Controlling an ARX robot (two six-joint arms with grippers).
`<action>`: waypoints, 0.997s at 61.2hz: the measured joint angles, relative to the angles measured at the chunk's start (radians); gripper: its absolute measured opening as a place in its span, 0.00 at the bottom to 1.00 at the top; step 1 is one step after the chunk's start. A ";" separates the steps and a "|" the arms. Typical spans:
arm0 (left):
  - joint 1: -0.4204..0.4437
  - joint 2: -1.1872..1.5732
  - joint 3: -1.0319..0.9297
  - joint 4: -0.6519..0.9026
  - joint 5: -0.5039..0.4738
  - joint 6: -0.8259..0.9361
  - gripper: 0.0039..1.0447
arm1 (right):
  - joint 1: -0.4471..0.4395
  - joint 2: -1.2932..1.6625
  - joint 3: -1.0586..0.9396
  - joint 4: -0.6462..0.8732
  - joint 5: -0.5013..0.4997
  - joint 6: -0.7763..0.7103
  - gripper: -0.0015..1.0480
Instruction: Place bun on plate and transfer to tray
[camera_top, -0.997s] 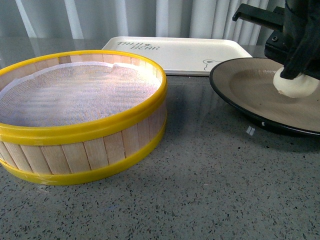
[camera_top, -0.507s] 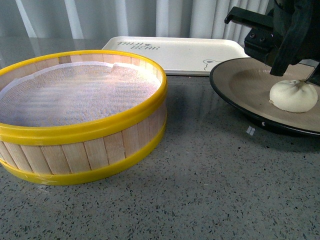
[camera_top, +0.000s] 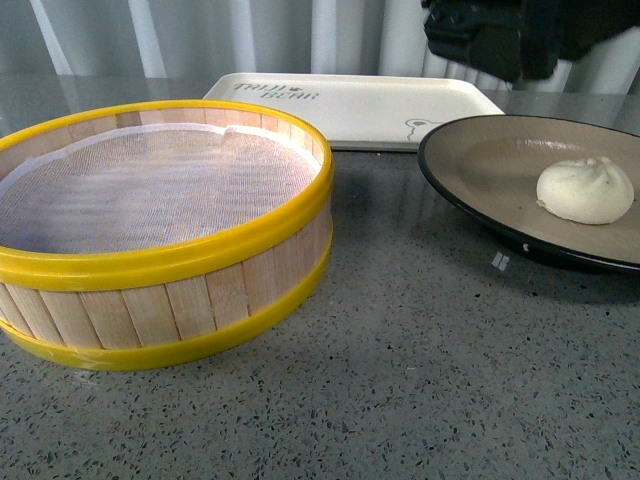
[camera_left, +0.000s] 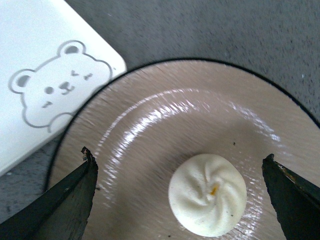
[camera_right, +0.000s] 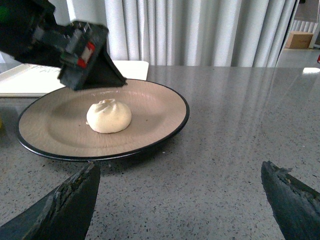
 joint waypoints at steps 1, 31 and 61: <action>0.004 -0.008 -0.004 0.005 0.002 -0.001 0.94 | 0.000 0.000 0.000 0.000 0.000 0.000 0.92; 0.351 -0.739 -0.629 0.114 0.136 0.014 0.94 | 0.000 0.000 0.000 0.000 0.000 0.000 0.92; 0.747 -1.270 -1.282 0.557 0.064 -0.005 0.53 | 0.000 0.000 0.000 0.000 0.000 0.000 0.92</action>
